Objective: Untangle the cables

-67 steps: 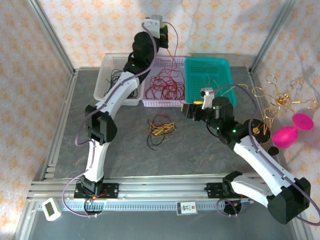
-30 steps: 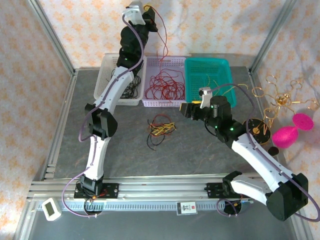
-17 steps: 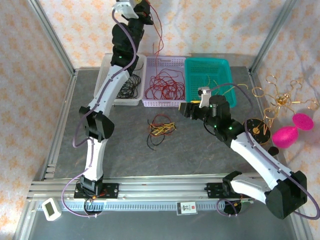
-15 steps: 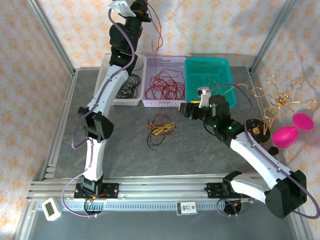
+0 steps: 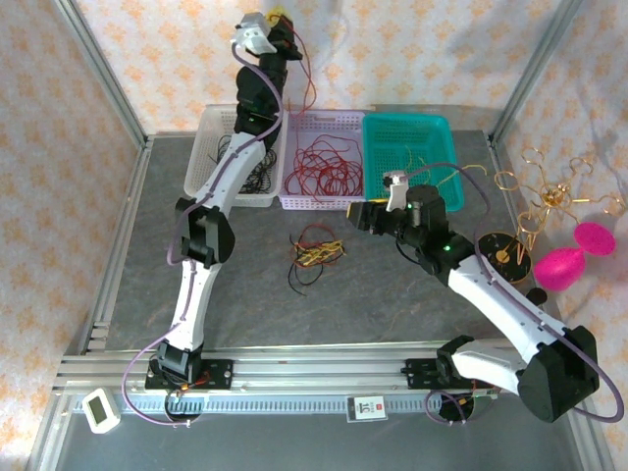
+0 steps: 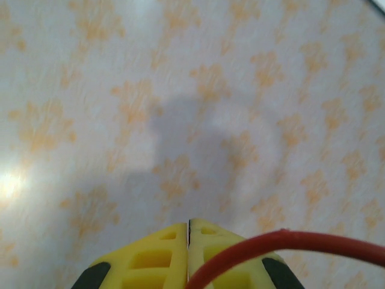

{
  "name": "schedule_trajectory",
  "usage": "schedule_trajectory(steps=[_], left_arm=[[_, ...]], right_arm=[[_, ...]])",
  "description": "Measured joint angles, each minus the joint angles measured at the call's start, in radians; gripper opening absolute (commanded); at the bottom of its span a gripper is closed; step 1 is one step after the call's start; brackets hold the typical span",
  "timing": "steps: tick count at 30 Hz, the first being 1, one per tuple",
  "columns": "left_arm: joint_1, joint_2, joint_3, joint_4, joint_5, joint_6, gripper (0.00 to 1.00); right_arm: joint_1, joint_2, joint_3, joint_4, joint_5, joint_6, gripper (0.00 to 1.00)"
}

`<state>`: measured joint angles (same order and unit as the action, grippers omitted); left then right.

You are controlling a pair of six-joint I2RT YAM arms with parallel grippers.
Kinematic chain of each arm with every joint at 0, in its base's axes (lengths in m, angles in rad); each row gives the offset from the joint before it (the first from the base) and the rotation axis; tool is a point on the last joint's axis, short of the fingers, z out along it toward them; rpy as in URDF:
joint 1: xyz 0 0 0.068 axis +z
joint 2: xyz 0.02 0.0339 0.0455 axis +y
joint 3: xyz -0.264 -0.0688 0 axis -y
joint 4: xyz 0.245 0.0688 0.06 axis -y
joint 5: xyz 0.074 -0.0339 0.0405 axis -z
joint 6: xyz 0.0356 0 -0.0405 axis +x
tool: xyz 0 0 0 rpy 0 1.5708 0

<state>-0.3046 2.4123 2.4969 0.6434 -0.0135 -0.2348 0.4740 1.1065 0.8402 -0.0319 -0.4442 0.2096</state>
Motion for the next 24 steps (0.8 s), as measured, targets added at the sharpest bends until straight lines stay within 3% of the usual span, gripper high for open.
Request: schedule_trajectory(steps=[14,24], left_arm=[[0.002,0.018,-0.035,0.021,0.005,0.008,0.00],[-0.043,0.022,-0.203,-0.019,0.009,-0.004,0.00]], right_arm=[[0.000,0.029,0.000,0.011,-0.016,0.005,0.61],[0.000,0.061,0.000,0.018,0.000,0.052,0.54]])
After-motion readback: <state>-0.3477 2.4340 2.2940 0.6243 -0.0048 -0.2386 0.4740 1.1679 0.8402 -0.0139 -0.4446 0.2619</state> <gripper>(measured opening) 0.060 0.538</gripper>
